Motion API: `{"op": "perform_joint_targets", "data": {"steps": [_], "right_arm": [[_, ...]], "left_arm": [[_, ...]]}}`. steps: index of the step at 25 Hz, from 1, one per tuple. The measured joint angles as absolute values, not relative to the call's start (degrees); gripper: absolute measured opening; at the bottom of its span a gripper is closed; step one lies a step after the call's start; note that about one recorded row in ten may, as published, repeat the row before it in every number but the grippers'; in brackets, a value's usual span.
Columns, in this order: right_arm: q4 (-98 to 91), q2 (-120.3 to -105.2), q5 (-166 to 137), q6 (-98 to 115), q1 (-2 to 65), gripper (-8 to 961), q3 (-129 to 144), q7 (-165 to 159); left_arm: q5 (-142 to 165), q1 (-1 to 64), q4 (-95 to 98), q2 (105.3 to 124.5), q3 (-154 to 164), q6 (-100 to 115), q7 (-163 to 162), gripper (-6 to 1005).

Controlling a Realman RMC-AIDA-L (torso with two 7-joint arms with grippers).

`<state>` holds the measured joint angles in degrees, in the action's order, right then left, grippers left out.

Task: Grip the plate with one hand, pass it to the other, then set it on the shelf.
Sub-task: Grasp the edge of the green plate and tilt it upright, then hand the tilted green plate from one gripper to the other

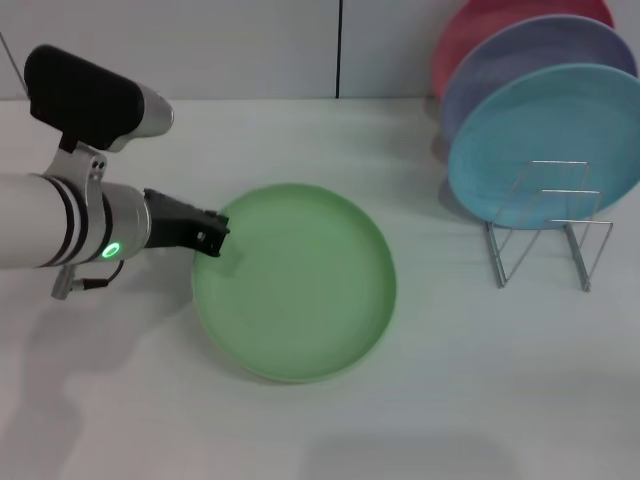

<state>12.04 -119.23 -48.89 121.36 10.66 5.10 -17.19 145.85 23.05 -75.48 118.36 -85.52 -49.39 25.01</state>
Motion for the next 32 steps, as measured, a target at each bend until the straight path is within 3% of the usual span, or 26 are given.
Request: {"op": "perform_joint_targets", "data": {"steps": [5, 11, 16, 23, 28, 30, 32], "right_arm": [[1.7, -118.65, -55.9, 122.4, 16.8, 828, 9.3, -26.9], [-21.5, -119.41, -65.8, 102.6, 28.8, 827, 18.2, -47.5], [-37.8, -119.46, -70.2, 84.4, 31.4, 827, 31.4, -65.5], [-64.9, -117.12, -99.5, 69.2, 33.8, 827, 46.8, -115.7], [-72.7, -114.49, -117.1, 84.8, 41.0, 827, 42.9, -138.9], [-72.7, -112.74, -122.6, 93.6, 46.2, 827, 39.3, -144.9], [-72.6, -112.37, -125.2, 96.0, 47.7, 827, 38.4, -146.2]], "left_arm": [[145.8, 22.3, -79.8, 118.20, -86.2, -49.0, 25.5, 42], [145.8, 21.7, -84.2, 118.25, -87.7, -48.8, 26.2, 41], [145.8, 21.5, -85.7, 118.27, -88.0, -47.8, 26.1, 40], [145.8, 21.6, -86.7, 118.26, -88.1, -46.6, 26.2, 41], [145.7, 21.3, -88.5, 118.28, -88.1, -44.9, 26.3, 40], [145.4, 21.3, -88.6, 118.24, -87.9, -43.6, 26.4, 39], [144.5, 21.2, -88.6, 118.23, -87.8, -42.8, 27.3, 38]]}}
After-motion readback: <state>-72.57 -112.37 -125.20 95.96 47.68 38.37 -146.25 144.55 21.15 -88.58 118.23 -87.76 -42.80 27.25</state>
